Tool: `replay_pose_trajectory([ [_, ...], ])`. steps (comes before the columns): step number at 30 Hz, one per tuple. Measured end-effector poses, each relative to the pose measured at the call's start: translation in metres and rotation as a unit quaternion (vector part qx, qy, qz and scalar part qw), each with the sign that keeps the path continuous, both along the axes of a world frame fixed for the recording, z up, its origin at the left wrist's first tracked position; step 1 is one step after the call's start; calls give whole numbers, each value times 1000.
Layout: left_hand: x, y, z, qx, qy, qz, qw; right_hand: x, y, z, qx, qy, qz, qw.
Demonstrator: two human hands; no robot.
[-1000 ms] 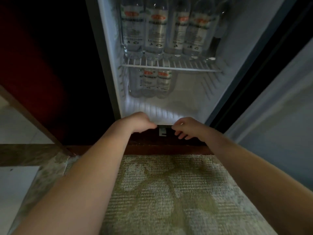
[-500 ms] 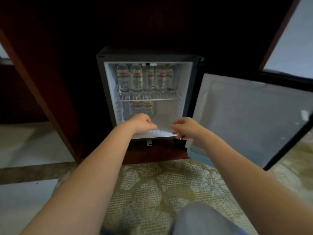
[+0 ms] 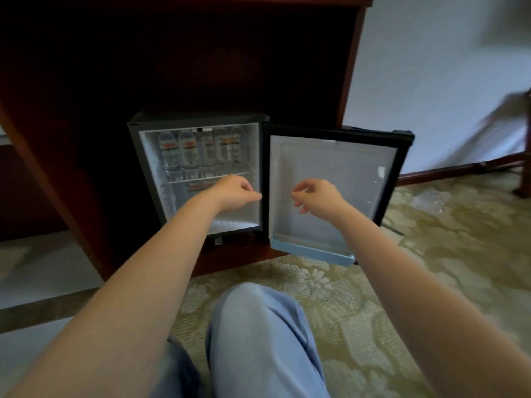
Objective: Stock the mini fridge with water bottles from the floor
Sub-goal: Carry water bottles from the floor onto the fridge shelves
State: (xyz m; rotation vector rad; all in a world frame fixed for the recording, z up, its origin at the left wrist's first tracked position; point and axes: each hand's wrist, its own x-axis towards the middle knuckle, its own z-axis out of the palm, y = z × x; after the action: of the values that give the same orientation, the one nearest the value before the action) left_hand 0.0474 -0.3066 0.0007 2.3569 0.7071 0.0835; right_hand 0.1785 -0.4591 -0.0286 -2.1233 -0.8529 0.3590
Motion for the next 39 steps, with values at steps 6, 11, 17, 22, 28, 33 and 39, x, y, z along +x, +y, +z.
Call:
replay_pose_trajectory([
  [6,37,-79,-16,6,2,-83,997,9,-84,-24,14,19,-101,995],
  [11,64,-146,-48,3,35,-167,985,11,-158,-60,31,66,-179,981],
  [17,85,-214,-100,8,97,-239,966,12,-240,-129,35,170,-275,946],
  [22,101,-266,-138,3,146,-288,946,13,-300,-191,27,207,-361,909],
  [28,114,-331,-158,-4,163,-329,930,6,-377,-231,35,202,-487,849],
  [33,96,-420,-173,-17,175,-423,889,-39,-467,-266,19,198,-632,749],
  [39,91,-459,-179,12,171,-480,860,-69,-531,-285,-85,130,-722,675],
])
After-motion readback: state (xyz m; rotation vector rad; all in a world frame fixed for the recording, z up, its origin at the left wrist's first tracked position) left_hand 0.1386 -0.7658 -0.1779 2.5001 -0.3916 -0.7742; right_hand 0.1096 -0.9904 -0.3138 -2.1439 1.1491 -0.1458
